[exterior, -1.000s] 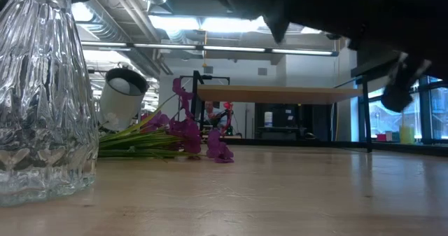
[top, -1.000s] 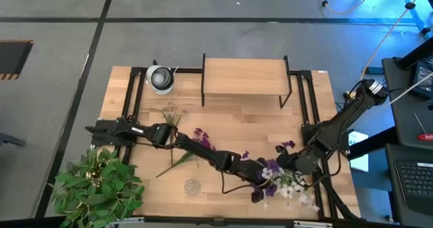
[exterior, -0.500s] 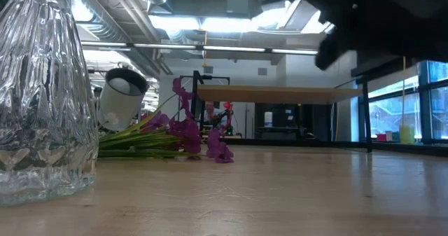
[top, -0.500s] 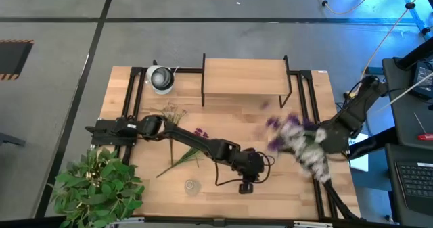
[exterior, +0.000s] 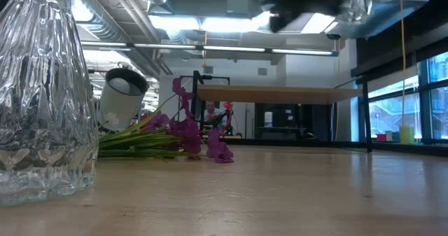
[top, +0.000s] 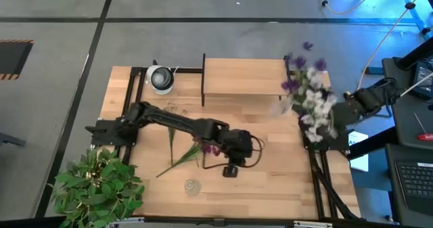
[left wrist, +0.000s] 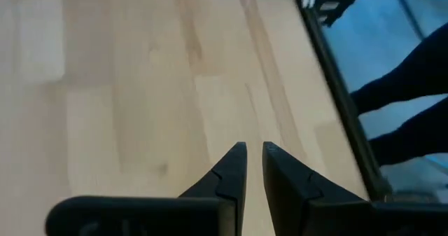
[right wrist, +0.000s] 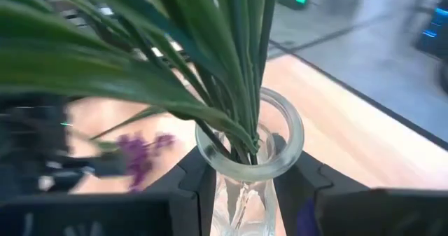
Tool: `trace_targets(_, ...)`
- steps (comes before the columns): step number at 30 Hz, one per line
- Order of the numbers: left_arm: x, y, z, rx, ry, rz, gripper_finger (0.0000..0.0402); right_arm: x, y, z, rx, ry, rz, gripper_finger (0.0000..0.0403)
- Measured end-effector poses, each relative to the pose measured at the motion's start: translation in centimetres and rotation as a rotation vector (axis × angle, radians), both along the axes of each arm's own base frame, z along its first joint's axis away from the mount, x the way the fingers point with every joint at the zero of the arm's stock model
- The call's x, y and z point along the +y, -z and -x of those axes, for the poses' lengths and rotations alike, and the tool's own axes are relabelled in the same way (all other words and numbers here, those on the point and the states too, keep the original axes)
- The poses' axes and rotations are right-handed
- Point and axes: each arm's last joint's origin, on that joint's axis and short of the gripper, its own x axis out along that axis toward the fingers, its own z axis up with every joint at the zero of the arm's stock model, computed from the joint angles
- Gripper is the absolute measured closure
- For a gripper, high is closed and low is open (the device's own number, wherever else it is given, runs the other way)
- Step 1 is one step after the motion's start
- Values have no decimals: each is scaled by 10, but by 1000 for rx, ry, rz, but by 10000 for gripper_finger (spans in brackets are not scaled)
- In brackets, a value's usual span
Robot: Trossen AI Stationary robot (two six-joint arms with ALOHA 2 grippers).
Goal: Pick and place flowers into a vace then onto a shelf
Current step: Put the right transparent vase on the shelf
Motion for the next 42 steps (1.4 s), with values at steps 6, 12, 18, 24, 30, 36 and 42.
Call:
trace_targets(6, 12, -14, 49, -118, -57, 14, 361, -17, -2, 6, 6, 124, -4, 288)
trace_targets(12, 37, -22, 105, -332, -182, 46, 361, -28, -4, -9, 22, 223, 53, 285)
trace_targets(18, 57, -15, 149, -429, -322, 13, 363, -43, -4, -32, 31, 253, 15, 283)
trace_targets(24, 64, -10, 174, -434, -383, -1, 361, -66, 6, -50, 116, 324, -18, 288)
trace_targets(30, 65, -9, 180, -432, -369, -18, 363, -91, 12, -66, 151, 396, -19, 285)
trace_targets(36, 65, -7, 181, -420, -340, -54, 359, -119, 21, -79, 181, 448, -47, 286)
trace_targets(42, 65, -2, 183, -367, -327, -85, 362, -147, 35, -89, 235, 498, -100, 286)
